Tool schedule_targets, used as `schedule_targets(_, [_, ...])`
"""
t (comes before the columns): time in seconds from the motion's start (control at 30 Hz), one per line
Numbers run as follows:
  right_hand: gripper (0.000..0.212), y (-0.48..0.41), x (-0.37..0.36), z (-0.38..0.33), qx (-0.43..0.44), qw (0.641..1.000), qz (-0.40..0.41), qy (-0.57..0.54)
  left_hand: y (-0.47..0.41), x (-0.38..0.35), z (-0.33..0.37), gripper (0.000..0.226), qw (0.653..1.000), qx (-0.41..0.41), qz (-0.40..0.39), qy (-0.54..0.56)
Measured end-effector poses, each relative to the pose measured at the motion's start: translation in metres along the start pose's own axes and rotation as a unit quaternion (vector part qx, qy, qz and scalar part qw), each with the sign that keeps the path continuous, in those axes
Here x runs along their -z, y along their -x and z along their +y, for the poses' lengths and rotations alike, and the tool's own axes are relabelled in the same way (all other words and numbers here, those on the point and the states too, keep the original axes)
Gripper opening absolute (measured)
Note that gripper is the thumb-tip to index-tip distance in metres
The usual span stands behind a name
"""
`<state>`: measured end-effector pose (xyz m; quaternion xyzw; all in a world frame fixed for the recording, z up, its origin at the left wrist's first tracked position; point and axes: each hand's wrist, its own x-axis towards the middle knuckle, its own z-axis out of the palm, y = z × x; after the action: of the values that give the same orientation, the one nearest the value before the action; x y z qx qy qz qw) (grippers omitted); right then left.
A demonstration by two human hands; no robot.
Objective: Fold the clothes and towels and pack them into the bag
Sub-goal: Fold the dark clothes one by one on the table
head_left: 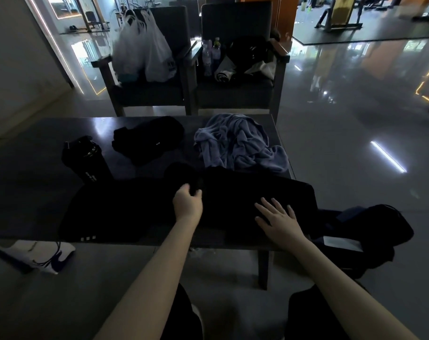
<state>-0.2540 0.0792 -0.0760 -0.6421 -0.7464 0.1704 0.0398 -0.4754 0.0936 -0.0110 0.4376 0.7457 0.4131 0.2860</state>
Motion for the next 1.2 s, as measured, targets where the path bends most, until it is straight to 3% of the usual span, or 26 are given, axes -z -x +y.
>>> schedule_targets(0.07, [0.044, -0.002, 0.006, 0.0, -0.006, 0.997, 0.009, -0.082, 0.012, -0.005, 0.0, 0.013, 0.984, -0.127, -0.05, -0.114])
schedule_targets(0.17, [0.037, -0.005, 0.017, -0.003, -0.057, 0.948, 0.049, -0.31, 0.024, -0.018, -0.008, 0.025, 0.893, -0.306, -0.156, -0.291])
schedule_targets(0.27, [0.042, -0.009, 0.026, -0.006, -0.126, 0.867, 0.046, -0.481, 0.03, -0.032, -0.012, 0.035, 0.79, -0.391, -0.229, -0.412])
schedule_targets(0.33, [0.045, -0.015, 0.028, -0.005, -0.134, 0.851, 0.038, -0.506, 0.033, -0.038, -0.012, 0.033, 0.77, -0.403, -0.241, -0.433])
schedule_targets(0.4, [0.036, -0.022, 0.029, -0.004, -0.138, 0.843, 0.06, -0.517, 0.032, -0.039, -0.015, 0.043, 0.783, -0.381, -0.248, -0.424])
schedule_targets(0.47, [0.045, -0.029, 0.029, -0.004, -0.145, 0.84, 0.066, -0.519, 0.029, -0.038, -0.02, 0.06, 0.807, -0.362, -0.245, -0.398])
schedule_targets(0.53, [0.061, -0.036, 0.03, -0.006, -0.155, 0.86, 0.059, -0.482, 0.027, -0.035, -0.024, 0.073, 0.836, -0.344, -0.226, -0.363])
schedule_targets(0.63, [0.059, -0.046, 0.031, -0.014, -0.149, 0.881, 0.079, -0.442, 0.025, -0.035, -0.028, 0.078, 0.865, -0.312, -0.19, -0.343])
schedule_targets(0.73, [0.059, -0.05, 0.035, -0.017, -0.135, 0.88, 0.127, -0.438, 0.024, -0.035, -0.03, 0.063, 0.849, -0.315, -0.203, -0.373])
schedule_targets(0.83, [0.059, -0.046, 0.031, -0.013, -0.151, 0.916, 0.152, -0.339, 0.022, -0.035, -0.03, 0.054, 0.808, -0.344, -0.278, -0.39])
schedule_targets(0.87, [0.064, -0.044, 0.028, -0.01, -0.156, 0.928, 0.167, -0.295, 0.021, -0.035, -0.029, 0.054, 0.815, -0.333, -0.301, -0.366])
schedule_targets(0.93, [0.074, -0.038, 0.021, -0.004, -0.142, 0.95, 0.185, -0.205, 0.018, -0.036, -0.027, 0.049, 0.884, -0.287, -0.294, -0.22])
schedule_targets(0.97, [0.074, -0.035, 0.017, -0.002, -0.122, 0.962, 0.183, -0.161, 0.016, -0.037, -0.026, 0.044, 0.921, -0.261, -0.253, -0.14])
schedule_targets(1.03, [0.064, -0.031, 0.011, 0.002, -0.092, 0.978, 0.157, -0.1, 0.009, -0.041, -0.025, 0.045, 0.962, -0.195, -0.154, -0.111])
schedule_targets(1.13, [0.053, -0.028, 0.005, 0.003, -0.091, 0.986, 0.126, -0.061, -0.002, -0.047, -0.018, 0.057, 0.971, -0.047, -0.152, -0.176])
schedule_targets(1.2, [0.05, -0.028, 0.004, 0.003, -0.097, 0.988, 0.116, -0.039, -0.005, -0.05, -0.01, 0.055, 0.962, -0.008, -0.185, -0.199])
